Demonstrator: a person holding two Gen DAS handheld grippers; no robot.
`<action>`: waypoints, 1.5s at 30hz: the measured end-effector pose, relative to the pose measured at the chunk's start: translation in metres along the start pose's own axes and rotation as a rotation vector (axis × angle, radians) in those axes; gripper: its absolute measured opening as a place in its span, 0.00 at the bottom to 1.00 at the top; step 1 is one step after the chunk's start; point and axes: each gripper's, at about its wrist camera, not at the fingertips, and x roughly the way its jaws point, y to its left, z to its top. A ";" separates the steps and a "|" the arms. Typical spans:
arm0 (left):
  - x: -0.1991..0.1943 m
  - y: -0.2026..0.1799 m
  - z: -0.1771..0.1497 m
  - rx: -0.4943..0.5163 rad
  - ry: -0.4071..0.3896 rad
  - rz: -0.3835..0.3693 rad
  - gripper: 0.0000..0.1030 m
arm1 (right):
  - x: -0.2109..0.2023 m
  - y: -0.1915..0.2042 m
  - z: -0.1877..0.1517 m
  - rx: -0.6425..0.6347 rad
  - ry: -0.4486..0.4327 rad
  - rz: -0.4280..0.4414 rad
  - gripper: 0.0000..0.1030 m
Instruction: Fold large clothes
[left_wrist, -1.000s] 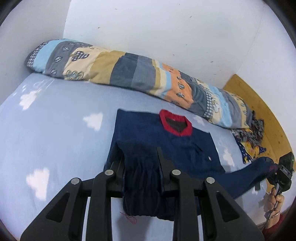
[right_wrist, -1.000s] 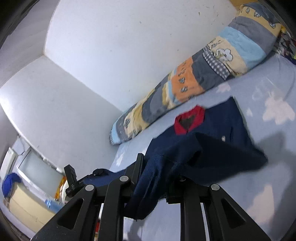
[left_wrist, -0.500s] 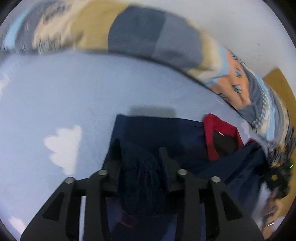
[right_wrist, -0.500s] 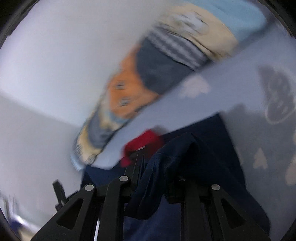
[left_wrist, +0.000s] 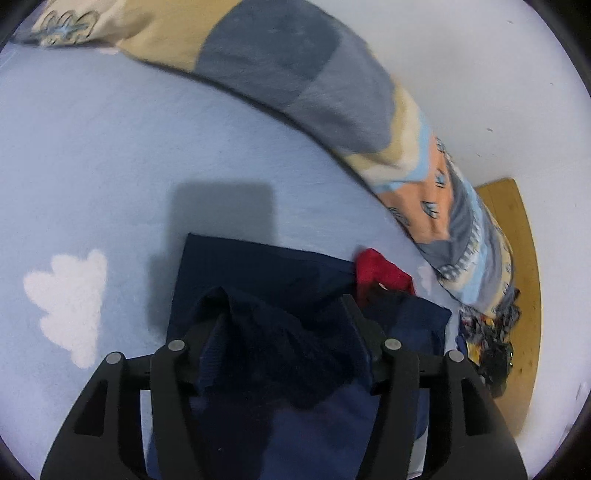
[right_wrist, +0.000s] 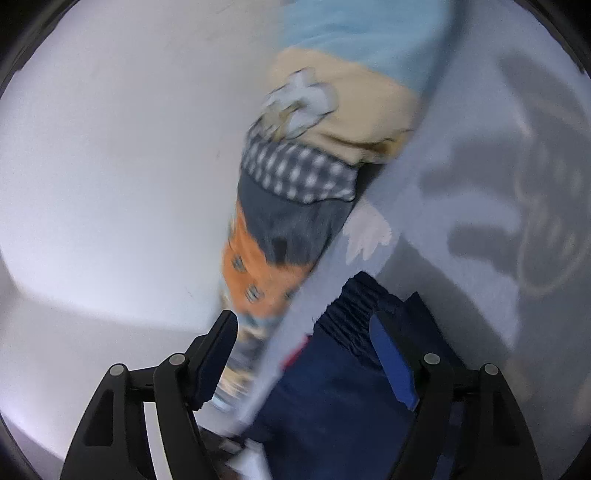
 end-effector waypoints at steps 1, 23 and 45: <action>-0.002 -0.001 0.002 0.008 -0.001 0.006 0.56 | 0.004 0.008 -0.008 -0.070 0.013 -0.011 0.75; -0.036 0.068 0.012 -0.306 -0.263 -0.606 0.81 | 0.068 0.004 -0.050 -0.376 0.077 -0.250 0.43; 0.027 -0.065 -0.048 0.517 -0.292 0.464 0.81 | 0.046 0.041 -0.076 -0.542 0.098 -0.437 0.13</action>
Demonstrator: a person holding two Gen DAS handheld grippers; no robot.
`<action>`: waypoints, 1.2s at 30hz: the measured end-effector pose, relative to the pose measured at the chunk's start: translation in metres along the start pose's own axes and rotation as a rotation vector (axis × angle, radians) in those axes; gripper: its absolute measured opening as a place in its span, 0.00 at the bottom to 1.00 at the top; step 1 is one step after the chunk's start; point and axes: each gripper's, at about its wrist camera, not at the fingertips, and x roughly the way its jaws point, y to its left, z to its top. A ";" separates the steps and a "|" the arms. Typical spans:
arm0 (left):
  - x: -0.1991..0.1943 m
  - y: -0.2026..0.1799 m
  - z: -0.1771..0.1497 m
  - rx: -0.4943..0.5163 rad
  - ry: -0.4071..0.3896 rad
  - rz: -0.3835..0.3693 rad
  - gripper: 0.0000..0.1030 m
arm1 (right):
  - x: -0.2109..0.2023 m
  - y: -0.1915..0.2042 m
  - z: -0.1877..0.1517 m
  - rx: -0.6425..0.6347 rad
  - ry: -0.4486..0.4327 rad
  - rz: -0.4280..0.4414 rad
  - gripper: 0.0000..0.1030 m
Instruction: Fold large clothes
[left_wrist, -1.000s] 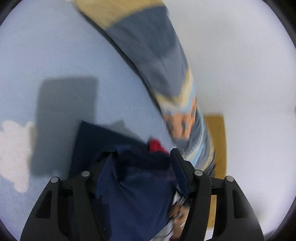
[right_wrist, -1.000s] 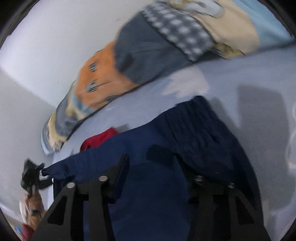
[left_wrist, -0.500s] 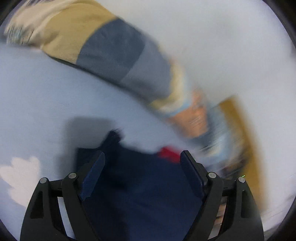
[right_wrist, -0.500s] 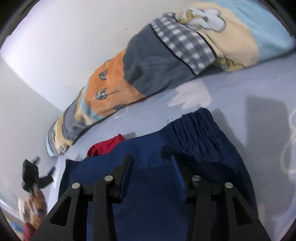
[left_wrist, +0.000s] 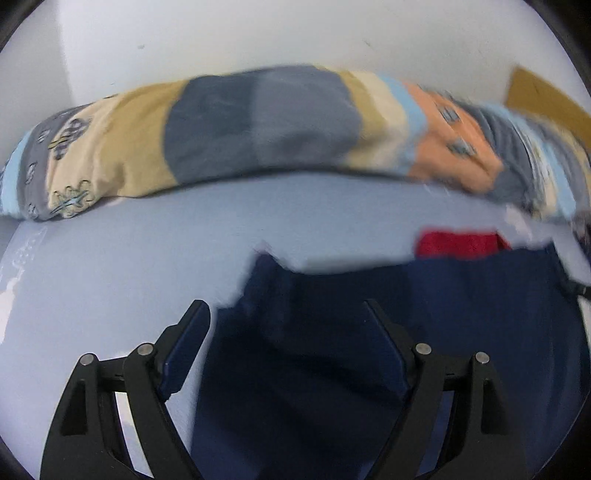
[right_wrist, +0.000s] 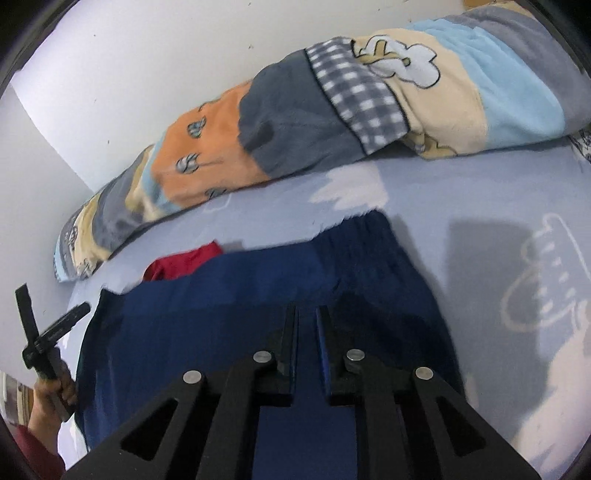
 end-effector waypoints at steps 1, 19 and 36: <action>-0.004 -0.008 -0.007 0.030 0.008 0.006 0.81 | -0.006 0.002 -0.007 -0.012 0.004 -0.010 0.13; -0.062 0.047 -0.139 -0.212 0.282 0.062 0.91 | -0.098 -0.039 -0.144 0.051 0.158 -0.321 0.15; -0.107 0.108 -0.227 -0.799 0.253 -0.323 0.90 | -0.136 -0.099 -0.189 0.617 0.057 0.081 0.38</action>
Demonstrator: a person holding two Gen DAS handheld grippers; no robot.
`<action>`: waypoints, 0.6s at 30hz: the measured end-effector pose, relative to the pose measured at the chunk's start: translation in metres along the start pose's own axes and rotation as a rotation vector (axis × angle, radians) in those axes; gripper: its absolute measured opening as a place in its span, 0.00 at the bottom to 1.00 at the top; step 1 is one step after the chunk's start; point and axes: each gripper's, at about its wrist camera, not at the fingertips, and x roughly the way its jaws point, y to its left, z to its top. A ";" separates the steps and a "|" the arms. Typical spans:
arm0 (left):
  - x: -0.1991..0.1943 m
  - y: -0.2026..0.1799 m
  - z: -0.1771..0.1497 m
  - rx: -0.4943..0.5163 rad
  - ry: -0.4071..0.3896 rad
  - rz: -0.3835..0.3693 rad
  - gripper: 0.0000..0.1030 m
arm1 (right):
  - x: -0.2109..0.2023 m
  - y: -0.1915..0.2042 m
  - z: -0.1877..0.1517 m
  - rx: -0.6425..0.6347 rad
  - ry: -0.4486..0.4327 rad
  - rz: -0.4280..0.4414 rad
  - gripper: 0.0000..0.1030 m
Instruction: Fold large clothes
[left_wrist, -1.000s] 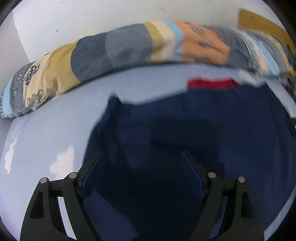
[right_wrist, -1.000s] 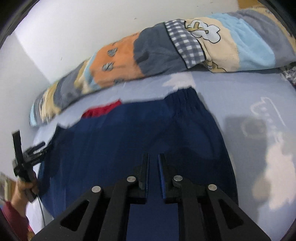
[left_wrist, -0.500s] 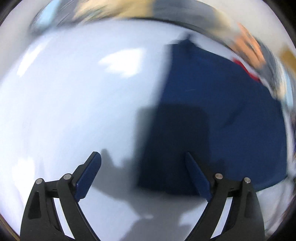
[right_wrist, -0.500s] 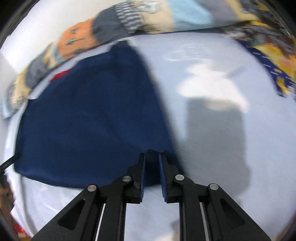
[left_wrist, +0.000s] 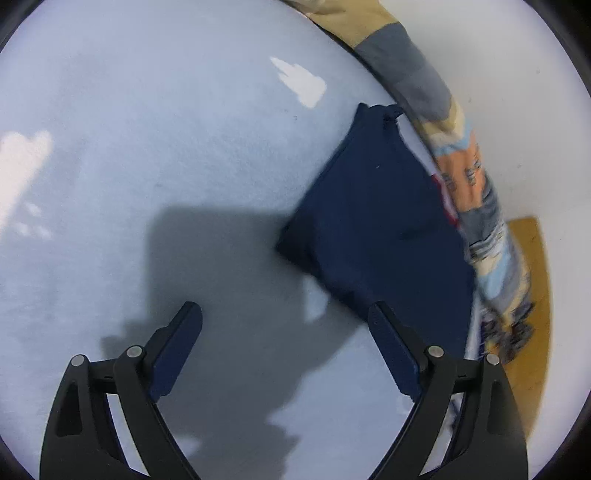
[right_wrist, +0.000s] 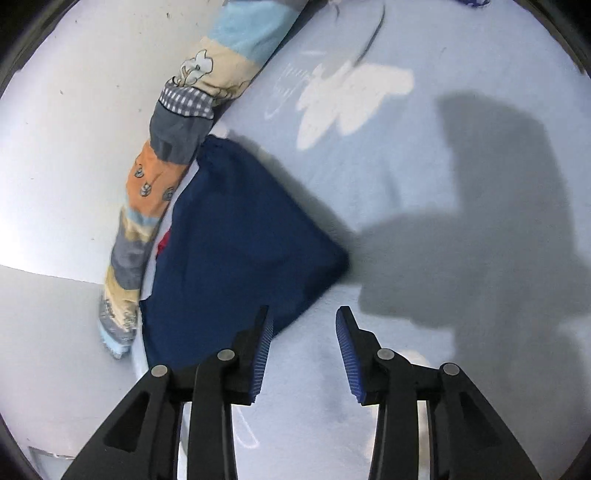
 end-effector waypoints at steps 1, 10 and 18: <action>0.004 -0.003 0.000 -0.003 -0.004 -0.019 0.90 | 0.005 0.001 0.002 0.002 0.002 0.011 0.38; 0.028 -0.007 0.019 -0.061 -0.040 -0.138 0.97 | 0.047 -0.014 0.005 0.198 0.001 0.130 0.38; 0.053 -0.036 0.039 -0.018 -0.113 -0.225 0.99 | 0.085 0.001 0.017 0.171 -0.084 0.367 0.32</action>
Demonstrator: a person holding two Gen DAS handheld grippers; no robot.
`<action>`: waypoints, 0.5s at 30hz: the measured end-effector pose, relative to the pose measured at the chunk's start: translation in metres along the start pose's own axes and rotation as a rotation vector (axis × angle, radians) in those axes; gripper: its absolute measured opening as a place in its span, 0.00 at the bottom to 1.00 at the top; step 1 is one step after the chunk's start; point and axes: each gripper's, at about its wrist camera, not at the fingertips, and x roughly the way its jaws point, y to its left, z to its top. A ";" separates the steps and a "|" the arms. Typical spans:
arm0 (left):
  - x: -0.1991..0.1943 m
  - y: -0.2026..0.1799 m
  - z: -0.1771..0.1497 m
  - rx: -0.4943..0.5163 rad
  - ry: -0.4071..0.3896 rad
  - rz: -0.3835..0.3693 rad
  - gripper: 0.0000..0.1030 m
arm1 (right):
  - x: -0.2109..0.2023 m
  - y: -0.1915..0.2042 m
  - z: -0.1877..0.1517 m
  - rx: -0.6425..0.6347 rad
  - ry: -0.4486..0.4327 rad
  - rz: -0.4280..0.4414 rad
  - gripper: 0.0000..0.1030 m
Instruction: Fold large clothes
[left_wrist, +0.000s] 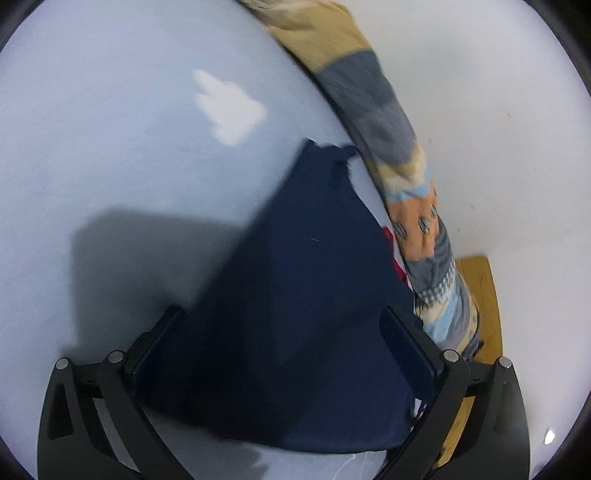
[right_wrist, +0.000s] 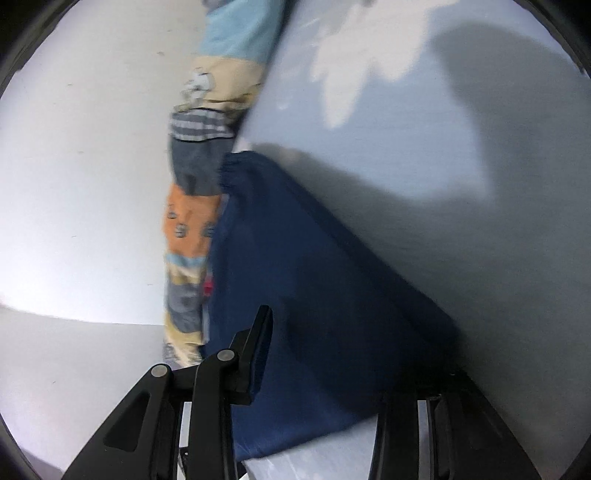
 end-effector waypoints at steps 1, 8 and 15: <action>0.002 -0.006 -0.002 0.037 -0.015 0.013 0.69 | 0.004 0.000 0.000 -0.006 -0.003 0.014 0.21; 0.004 -0.022 -0.009 0.126 -0.027 0.110 0.13 | 0.007 0.023 -0.003 -0.102 -0.041 -0.041 0.06; -0.029 -0.033 -0.035 0.171 -0.033 0.147 0.12 | -0.021 0.053 -0.015 -0.244 -0.053 -0.013 0.06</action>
